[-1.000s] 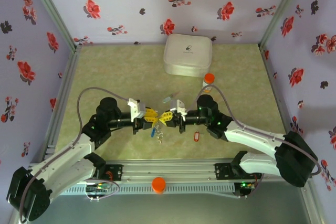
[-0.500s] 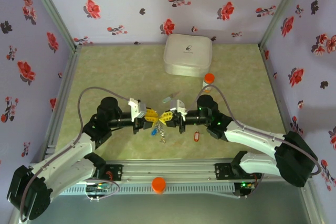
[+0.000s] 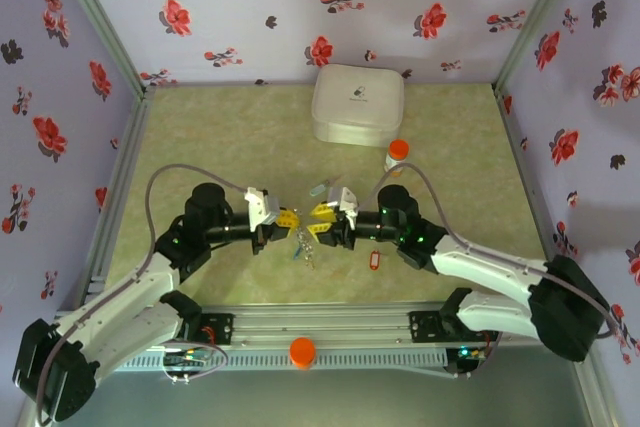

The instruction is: Put the keys on the keyring

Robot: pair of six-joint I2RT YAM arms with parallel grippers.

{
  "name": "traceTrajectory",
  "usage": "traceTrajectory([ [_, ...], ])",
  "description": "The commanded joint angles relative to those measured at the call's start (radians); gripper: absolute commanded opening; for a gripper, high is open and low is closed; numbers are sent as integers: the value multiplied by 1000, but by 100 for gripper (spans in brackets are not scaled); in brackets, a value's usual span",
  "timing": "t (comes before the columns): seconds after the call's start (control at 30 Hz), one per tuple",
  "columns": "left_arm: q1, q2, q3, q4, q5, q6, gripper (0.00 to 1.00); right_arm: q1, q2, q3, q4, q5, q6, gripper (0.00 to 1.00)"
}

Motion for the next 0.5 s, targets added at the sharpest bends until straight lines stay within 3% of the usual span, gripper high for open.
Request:
traceTrajectory([
  [0.0,4,-14,74,-71,-63,105,0,-3,-89,52,-298,298,86,36],
  [0.13,1,21,122,-119,-86,165,0,0,-101,118,-646,635,433,33],
  [0.2,-14,44,124,-101,-204,164,0,-2,-64,167,-848,745,657,34],
  [0.3,-26,72,125,-67,-339,124,0,-21,38,235,-1012,655,767,34],
  [0.47,-38,114,134,-47,-423,36,0,-22,164,281,-1141,623,839,34],
])
